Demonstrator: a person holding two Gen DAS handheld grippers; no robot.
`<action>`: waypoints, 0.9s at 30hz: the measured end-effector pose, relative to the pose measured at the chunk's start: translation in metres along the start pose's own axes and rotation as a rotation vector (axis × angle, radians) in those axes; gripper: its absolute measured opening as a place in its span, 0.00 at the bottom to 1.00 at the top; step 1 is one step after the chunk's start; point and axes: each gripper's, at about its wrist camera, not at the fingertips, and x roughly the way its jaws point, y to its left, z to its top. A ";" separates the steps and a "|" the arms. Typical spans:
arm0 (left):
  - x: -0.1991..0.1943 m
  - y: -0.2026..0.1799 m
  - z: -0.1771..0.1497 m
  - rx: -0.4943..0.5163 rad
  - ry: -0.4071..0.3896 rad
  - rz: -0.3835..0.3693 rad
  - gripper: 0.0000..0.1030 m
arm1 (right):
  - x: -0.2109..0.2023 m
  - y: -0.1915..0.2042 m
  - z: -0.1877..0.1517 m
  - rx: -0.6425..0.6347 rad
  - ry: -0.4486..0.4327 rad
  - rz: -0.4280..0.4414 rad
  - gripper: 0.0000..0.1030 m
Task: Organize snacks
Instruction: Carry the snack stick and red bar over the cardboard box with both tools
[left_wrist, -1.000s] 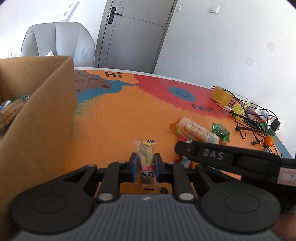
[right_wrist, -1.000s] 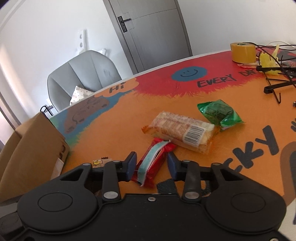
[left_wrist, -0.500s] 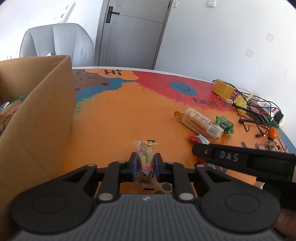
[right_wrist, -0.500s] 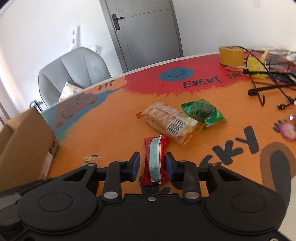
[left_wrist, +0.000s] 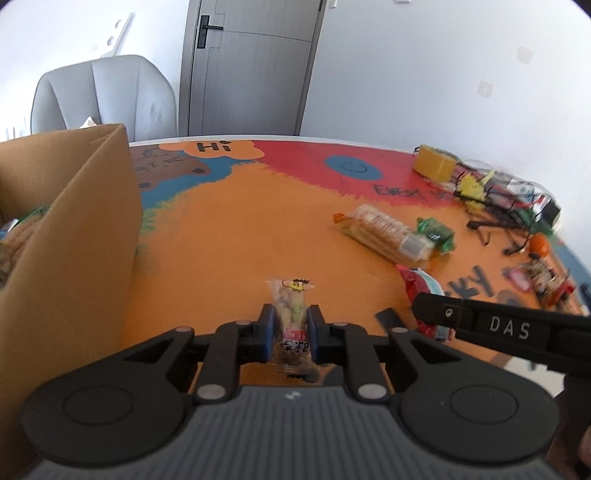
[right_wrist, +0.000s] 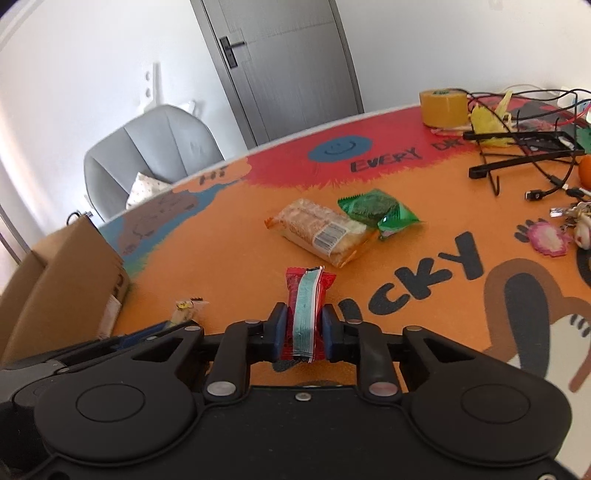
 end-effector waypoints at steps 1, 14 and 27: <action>-0.005 -0.002 0.001 0.003 -0.011 -0.002 0.17 | -0.004 0.001 0.000 0.001 -0.009 0.005 0.21; -0.081 0.000 0.023 0.019 -0.142 -0.015 0.17 | -0.053 0.026 0.013 0.003 -0.126 0.104 0.21; -0.130 0.034 0.036 -0.010 -0.215 0.024 0.17 | -0.073 0.074 0.022 -0.046 -0.172 0.195 0.21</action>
